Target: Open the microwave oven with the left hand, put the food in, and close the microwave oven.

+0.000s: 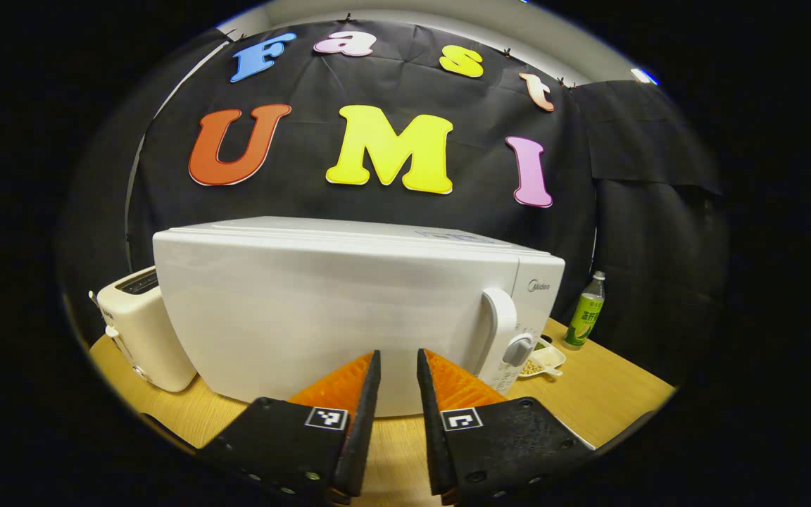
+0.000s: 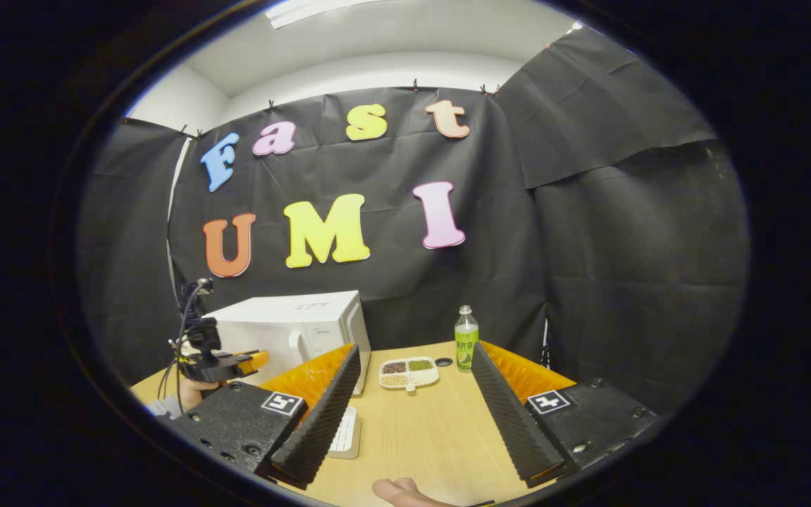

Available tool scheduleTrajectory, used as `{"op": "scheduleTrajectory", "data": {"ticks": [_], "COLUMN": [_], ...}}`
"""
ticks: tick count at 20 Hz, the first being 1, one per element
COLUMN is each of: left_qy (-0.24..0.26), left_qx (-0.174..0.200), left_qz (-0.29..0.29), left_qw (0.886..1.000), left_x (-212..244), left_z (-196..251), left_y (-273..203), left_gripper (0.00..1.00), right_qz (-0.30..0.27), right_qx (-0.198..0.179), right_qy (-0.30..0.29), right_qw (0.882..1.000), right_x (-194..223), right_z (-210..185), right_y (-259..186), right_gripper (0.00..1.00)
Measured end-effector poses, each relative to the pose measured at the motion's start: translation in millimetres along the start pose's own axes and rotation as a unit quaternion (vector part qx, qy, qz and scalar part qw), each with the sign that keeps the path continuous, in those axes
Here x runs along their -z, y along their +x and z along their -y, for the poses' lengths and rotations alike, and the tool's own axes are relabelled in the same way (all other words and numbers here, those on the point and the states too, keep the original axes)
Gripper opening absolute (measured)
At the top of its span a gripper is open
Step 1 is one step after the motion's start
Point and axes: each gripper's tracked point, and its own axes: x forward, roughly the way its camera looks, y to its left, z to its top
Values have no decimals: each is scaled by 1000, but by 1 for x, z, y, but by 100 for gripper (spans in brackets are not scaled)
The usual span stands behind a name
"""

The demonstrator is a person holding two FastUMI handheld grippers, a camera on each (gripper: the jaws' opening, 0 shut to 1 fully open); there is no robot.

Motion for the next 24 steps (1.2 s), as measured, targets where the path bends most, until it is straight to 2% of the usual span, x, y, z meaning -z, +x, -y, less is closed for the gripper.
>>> {"op": "scheduleTrajectory", "data": {"ticks": [1, 2, 3, 4, 5, 7, 9, 10, 11, 12, 14, 15, 16, 17, 18, 19, 20, 21, 22, 23, 24], "left_qy": [4, 9, 17, 23, 30, 41, 60, 69, 72, 74, 84, 87, 86, 81, 77, 73, 69, 63, 54, 48, 45], "left_qx": [-11, -19, -30, -37, -40, -30, -38, -38, -39, -42, -52, -62, -68, -75, -82, -90, -97, -106, -113, -116, -114], "left_qz": [1, 4, 5, 14, 16, 22, 36, 44, 52, 58, 74, 79, 83, 88, 95, 98, 96, 93, 90, 89, 88], "left_qw": [1000, 1000, 999, 999, 999, 998, 997, 996, 995, 995, 992, 991, 991, 990, 989, 988, 988, 988, 988, 988, 989], "left_x": [-6, -11, -17, -25, -32, -45, -64, -72, -83, -92, -112, -122, -129, -135, -140, -143, -143, -139, -136, -132, -126], "left_z": [-3, -3, -4, -2, 2, 18, 25, 31, 35, 39, 46, 46, 46, 45, 44, 42, 38, 33, 29, 26, 27], "left_y": [-12, -20, -33, -46, -61, -89, -121, -137, -155, -171, -205, -222, -239, -255, -272, -285, -297, -308, -319, -329, -337], "left_gripper": [28, 41, 56, 45, 62, 75, 85, 98, 97, 98, 98, 89, 96, 96, 96, 96, 96, 96, 96, 96, 96], "right_qz": [-1, -2, -2, -2, 1, 9, 18, 21, 23, 25, 34, 40, 45, 51, 52, 53, 60, 66, 72, 78, 81], "right_qx": [1, 3, 3, 2, 1, 3, 11, 14, 16, 16, 16, 16, 17, 19, 26, 36, 39, 38, 38, 39, 39], "right_qy": [0, 0, 0, 0, -2, -9, -14, -17, -19, -22, -23, -23, -24, -25, -26, -27, -28, -31, -31, -30, -31], "right_qw": [1000, 1000, 1000, 1000, 1000, 1000, 1000, 1000, 999, 999, 999, 999, 999, 998, 998, 998, 997, 997, 996, 996, 995], "right_x": [1, 2, 1, 1, -1, -9, -17, -19, -22, -24, -33, -39, -44, -50, -55, -59, -66, -71, -75, -78, -78], "right_z": [1, 1, 0, -2, -3, -3, -2, -1, -2, -4, -5, -5, -5, -5, -2, 2, 3, 2, 2, 3, 3], "right_y": [0, -1, -2, -2, -3, -7, -16, -21, -27, -34, -49, -56, -62, -68, -74, -79, -86, -94, -101, -106, -111], "right_gripper": [92, 100, 100, 92, 92, 92, 92, 92, 100, 92, 92, 92, 100, 92, 100, 100, 91, 92, 100, 100, 92]}}
